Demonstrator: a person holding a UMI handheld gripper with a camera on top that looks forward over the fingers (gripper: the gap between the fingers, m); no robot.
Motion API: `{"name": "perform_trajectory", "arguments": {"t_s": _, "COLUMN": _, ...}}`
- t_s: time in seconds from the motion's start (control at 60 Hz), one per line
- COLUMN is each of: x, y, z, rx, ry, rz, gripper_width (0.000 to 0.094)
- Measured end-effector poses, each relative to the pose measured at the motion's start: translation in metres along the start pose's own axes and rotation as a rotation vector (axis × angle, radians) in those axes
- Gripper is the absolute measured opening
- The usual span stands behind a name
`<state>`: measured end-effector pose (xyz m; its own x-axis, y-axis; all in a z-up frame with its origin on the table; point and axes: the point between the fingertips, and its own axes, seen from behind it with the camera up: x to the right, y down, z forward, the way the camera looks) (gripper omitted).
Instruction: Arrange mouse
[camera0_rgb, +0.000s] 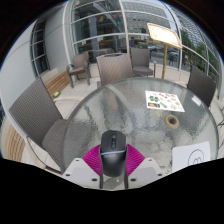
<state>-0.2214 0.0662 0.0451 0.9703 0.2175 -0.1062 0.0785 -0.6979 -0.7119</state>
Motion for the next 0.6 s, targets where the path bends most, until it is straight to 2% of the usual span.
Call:
{"name": "perform_trajectory", "arguments": {"t_s": 0.183, "x": 0.093, "y": -0.118, "z": -0.121, "rx": 0.226, "ry": 0.065, "rz": -0.003, "gripper_width": 0.0278}}
{"name": "perform_trajectory", "arguments": {"t_s": 0.25, "x": 0.138, "y": -0.139, "z": -0.163, "rx": 0.286, "ry": 0.102, "rz": -0.005, "gripper_width": 0.0279}}
{"name": "perform_trajectory", "arguments": {"t_s": 0.317, "x": 0.186, "y": -0.141, "z": -0.174, "rx": 0.303, "ry": 0.143, "rz": -0.022, "gripper_width": 0.0279}}
{"name": "perform_trajectory", "arguments": {"t_s": 0.4, "x": 0.240, "y": -0.119, "z": -0.184, "rx": 0.288, "ry": 0.175, "rz": -0.002, "gripper_width": 0.0277}}
{"name": "perform_trajectory", "arguments": {"t_s": 0.6, "x": 0.318, "y": 0.013, "z": -0.121, "rx": 0.077, "ry": 0.198, "rz": 0.088, "gripper_width": 0.0275}}
